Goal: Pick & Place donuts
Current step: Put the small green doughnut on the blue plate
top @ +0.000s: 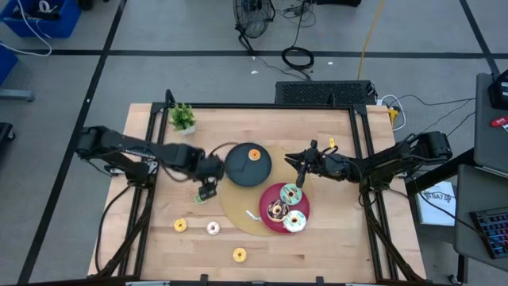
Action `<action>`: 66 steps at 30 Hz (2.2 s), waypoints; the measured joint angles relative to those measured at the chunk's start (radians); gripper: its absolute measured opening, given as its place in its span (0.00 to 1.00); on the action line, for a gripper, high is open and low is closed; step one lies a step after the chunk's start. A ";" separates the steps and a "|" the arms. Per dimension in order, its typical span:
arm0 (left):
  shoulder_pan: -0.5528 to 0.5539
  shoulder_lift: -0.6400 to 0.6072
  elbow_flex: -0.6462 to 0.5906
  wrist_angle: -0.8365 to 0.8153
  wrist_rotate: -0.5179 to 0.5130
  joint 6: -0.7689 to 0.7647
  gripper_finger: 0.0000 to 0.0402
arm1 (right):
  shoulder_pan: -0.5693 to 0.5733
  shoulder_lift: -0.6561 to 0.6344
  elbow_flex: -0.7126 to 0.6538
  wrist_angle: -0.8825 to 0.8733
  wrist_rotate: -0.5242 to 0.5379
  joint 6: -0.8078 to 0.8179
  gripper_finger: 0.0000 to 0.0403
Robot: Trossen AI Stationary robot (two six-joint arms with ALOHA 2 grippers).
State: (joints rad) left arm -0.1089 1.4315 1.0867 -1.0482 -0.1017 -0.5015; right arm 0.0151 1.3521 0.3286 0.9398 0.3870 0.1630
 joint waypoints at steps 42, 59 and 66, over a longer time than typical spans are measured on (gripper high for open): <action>-0.202 0.028 -0.299 0.242 -0.011 -0.481 0.76 | 0.000 0.000 0.000 0.079 0.000 -0.048 0.14; -0.207 0.149 -0.297 0.303 0.045 -0.421 0.73 | 0.000 0.000 0.000 0.080 0.000 -0.048 0.14; -0.206 0.146 -0.298 0.306 0.054 -0.425 0.64 | 0.000 0.000 0.000 0.080 0.000 -0.045 0.14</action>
State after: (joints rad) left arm -0.3149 1.5776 0.7887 -0.7426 -0.0478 -0.9261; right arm 0.0151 1.3521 0.3286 1.0195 0.3870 0.1184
